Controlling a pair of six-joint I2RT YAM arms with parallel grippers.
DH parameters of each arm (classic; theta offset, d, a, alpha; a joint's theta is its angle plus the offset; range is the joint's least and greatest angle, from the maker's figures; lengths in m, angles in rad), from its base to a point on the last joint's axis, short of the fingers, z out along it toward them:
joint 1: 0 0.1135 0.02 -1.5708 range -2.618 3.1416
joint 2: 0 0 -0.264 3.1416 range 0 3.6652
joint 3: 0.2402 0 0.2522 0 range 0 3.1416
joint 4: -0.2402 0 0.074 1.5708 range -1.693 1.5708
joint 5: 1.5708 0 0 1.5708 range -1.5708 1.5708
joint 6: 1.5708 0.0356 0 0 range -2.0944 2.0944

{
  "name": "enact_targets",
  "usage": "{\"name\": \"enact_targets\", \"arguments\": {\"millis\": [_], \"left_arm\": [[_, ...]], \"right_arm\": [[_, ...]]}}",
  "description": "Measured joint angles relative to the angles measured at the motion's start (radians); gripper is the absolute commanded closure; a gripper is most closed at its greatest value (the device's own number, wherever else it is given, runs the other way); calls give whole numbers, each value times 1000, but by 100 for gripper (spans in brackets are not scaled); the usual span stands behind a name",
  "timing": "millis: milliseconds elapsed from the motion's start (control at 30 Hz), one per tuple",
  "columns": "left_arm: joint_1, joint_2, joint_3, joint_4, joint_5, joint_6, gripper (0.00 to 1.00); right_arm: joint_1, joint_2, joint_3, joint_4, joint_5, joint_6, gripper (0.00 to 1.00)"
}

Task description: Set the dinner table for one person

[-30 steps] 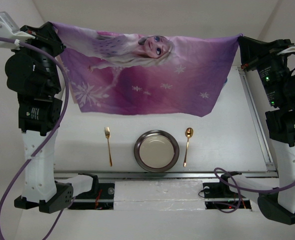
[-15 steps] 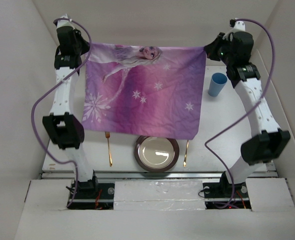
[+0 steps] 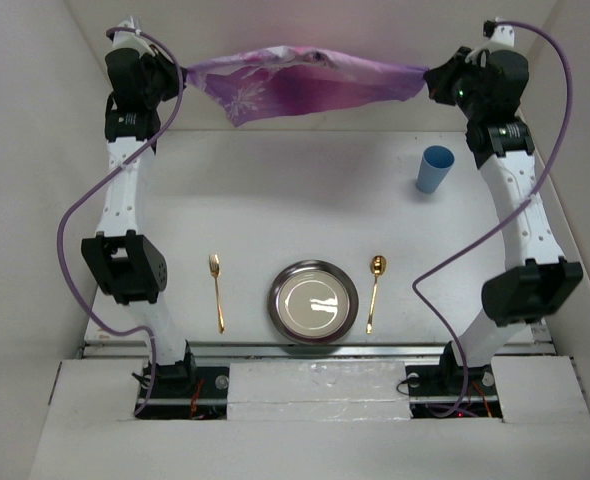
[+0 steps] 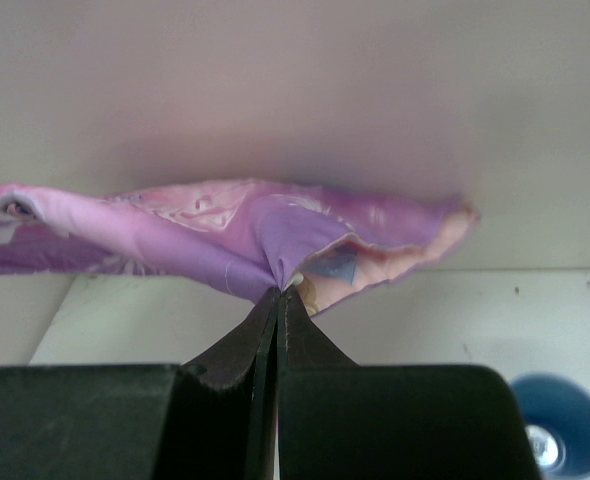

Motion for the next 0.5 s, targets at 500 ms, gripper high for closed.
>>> {"name": "enact_targets", "arguments": {"millis": [500], "left_arm": [[-3, -300, -1112, 350, 2, 111, 100]], "right_arm": [[-62, -164, -1083, 317, -115, 63, 100]]}}
